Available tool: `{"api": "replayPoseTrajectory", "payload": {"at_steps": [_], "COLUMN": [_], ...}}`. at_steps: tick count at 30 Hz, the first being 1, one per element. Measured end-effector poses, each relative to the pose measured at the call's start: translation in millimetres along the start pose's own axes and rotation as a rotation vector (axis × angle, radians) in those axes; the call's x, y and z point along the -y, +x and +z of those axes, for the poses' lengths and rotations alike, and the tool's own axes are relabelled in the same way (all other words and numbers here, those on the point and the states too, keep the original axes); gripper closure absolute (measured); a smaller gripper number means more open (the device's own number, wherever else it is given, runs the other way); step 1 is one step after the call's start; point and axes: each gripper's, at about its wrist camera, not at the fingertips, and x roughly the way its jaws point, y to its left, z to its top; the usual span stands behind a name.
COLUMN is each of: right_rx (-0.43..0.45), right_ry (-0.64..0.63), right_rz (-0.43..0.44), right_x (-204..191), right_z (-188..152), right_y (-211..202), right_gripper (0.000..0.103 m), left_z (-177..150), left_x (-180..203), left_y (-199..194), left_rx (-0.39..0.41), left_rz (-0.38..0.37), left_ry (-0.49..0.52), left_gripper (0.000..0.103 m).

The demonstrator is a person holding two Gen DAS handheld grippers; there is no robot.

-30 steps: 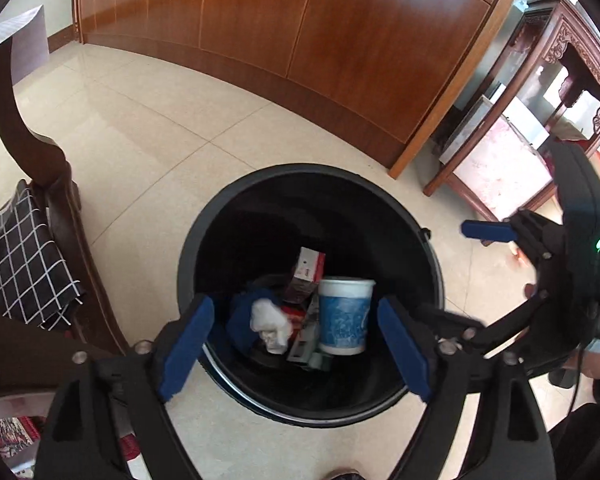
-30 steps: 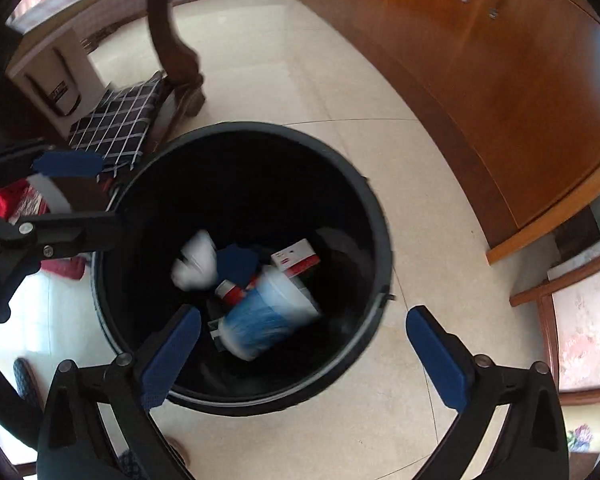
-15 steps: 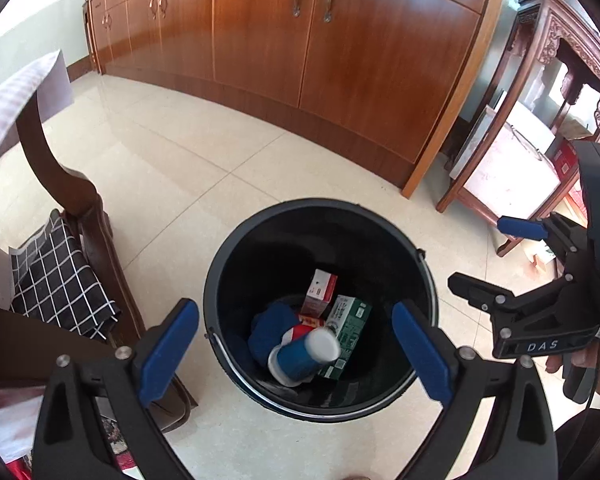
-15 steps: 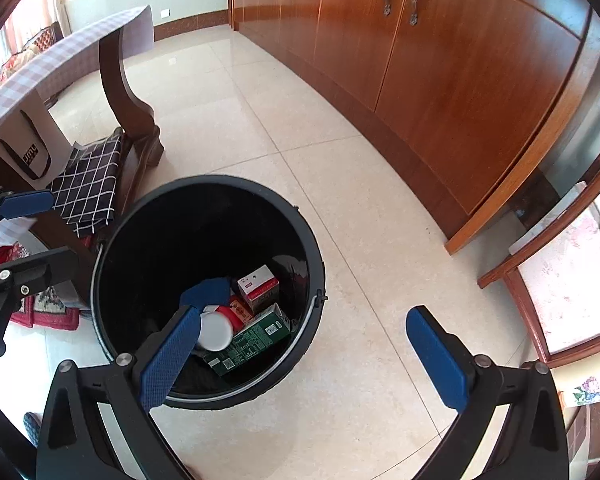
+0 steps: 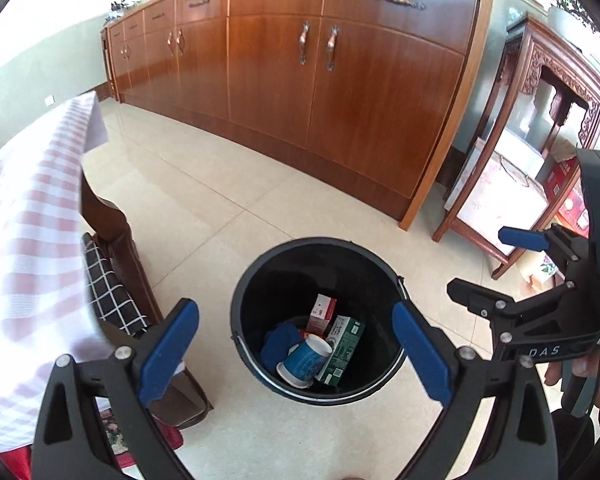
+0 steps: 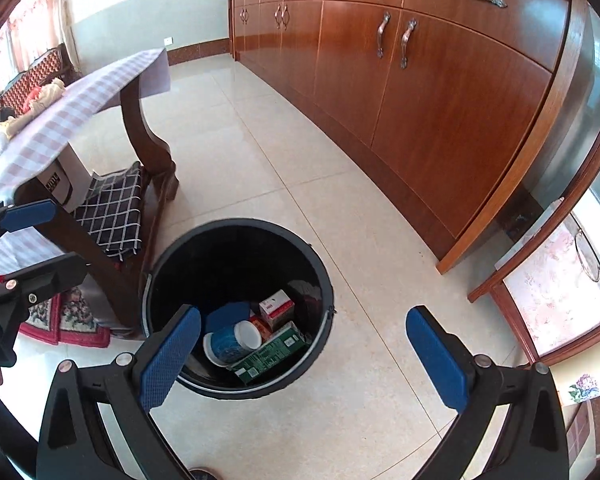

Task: Collect trash
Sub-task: 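Move both grippers back toward the table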

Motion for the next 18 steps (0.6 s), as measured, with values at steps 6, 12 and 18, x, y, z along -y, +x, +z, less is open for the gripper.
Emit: {"api": "replayPoseTrajectory", "payload": {"at_steps": [6, 12, 18], "right_rx": [0.052, 0.095, 0.114], "right_ry": [-0.023, -0.072, -0.113], "right_rz": [0.023, 0.063, 0.125], "right_x": [-23.7, -60.8, -104.9], "right_z": [10.0, 22.1, 36.5], "right_y": [-25.2, -42.7, -49.8], "right_gripper": [0.000, 0.000, 0.000], "left_z": [0.0, -5.4, -13.6], "left_x": [-20.6, -47.6, -85.0], "left_y": [-36.6, -69.9, -102.2], "left_rx": [0.051, 0.090, 0.128], "left_rz": [0.038, 0.117, 0.207], "left_ry": [-0.026, -0.072, -0.141], "left_gripper": [0.005, 0.005, 0.005]}}
